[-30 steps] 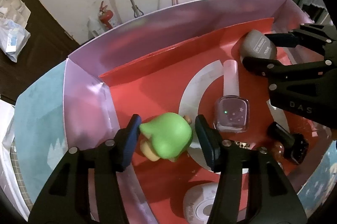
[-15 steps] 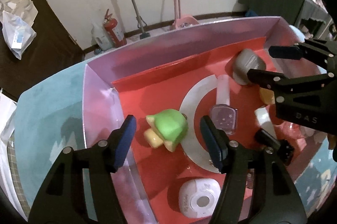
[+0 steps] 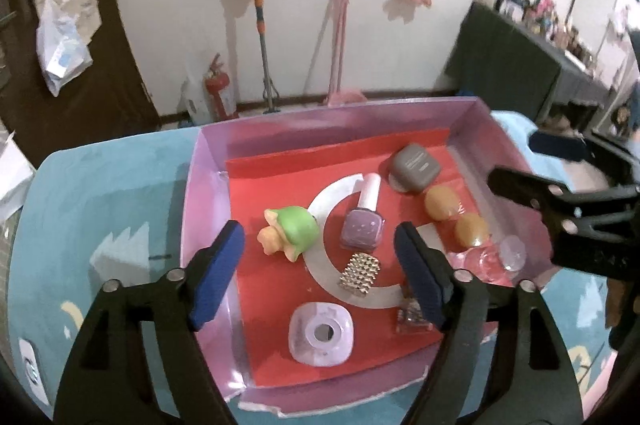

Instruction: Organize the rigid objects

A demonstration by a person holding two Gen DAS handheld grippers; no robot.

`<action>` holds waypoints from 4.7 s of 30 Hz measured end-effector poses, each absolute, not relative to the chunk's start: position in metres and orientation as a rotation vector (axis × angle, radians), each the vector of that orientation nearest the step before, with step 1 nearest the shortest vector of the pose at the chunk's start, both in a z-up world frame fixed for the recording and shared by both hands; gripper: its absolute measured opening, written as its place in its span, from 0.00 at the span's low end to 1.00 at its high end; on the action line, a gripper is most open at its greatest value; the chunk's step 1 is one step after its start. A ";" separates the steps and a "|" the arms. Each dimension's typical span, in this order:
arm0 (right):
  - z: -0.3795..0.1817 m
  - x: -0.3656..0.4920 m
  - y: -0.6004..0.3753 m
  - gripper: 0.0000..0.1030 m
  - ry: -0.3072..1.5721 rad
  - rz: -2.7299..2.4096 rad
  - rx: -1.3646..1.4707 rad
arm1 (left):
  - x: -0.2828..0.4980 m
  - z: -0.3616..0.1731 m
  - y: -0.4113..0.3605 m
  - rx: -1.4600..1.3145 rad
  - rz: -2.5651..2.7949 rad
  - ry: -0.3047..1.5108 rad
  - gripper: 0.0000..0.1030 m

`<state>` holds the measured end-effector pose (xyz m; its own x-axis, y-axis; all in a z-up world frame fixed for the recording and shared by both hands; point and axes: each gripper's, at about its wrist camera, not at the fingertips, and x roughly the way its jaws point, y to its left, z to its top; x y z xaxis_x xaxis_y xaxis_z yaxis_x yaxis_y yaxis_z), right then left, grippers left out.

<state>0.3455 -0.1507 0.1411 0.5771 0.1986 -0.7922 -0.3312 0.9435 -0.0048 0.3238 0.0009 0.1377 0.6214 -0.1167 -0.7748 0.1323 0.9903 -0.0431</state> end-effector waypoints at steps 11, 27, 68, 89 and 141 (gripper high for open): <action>0.150 0.280 -0.168 1.00 0.720 0.280 -0.090 | 0.275 0.135 0.005 -0.029 -0.079 0.679 0.92; 0.088 0.269 -0.181 1.00 0.586 0.198 -0.053 | 0.268 0.101 -0.008 0.017 -0.020 0.574 0.92; 0.076 0.265 -0.179 1.00 0.573 0.164 -0.070 | 0.266 0.082 -0.011 0.037 -0.020 0.595 0.92; 0.075 0.265 -0.179 1.00 0.573 0.166 -0.071 | 0.267 0.079 -0.012 0.032 -0.027 0.604 0.92; 0.076 0.265 -0.178 1.00 0.575 0.164 -0.074 | 0.267 0.080 -0.012 0.031 -0.029 0.606 0.92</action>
